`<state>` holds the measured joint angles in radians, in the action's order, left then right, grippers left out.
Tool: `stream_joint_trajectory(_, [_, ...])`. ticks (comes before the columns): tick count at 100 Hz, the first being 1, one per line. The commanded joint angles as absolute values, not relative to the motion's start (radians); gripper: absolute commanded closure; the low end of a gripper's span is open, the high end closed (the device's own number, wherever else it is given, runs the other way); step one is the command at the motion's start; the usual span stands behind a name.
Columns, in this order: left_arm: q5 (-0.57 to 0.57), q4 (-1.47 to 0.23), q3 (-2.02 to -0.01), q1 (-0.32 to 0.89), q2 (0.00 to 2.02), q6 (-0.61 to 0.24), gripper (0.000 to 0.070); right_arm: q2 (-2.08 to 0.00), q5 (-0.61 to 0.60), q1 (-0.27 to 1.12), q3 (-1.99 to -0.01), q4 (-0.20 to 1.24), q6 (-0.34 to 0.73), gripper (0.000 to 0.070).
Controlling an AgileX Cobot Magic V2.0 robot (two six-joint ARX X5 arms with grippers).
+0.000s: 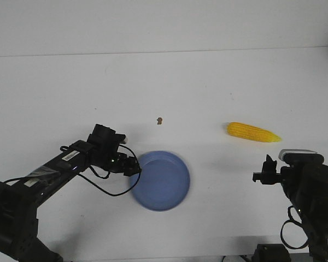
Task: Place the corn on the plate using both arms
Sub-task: 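Drag the blue plate with the left gripper toward the table center, then release the plate and lift the left gripper away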
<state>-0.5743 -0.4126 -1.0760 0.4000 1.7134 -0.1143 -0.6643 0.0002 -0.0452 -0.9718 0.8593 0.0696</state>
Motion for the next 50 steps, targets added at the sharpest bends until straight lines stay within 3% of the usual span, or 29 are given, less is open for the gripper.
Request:
stream_joint_trajectory(1, [-0.557,-0.419,-1.089,0.405,1.734,-0.098,0.0252,-0.669,-0.001,-0.044,-0.989,0.854,0.083,0.0314])
stream_joint_trajectory(32, [-0.549,-0.402,-1.089,0.360,1.678,-0.064,0.0025,-0.668,-0.001,-0.044,-0.989,0.854,0.083,0.0314])
stream_joint_trajectory(50, [-0.490,-0.394,-1.089,0.293,1.565,-0.015,0.0027,-0.669,-0.001,-0.044,-0.989,0.854,0.083,0.0313])
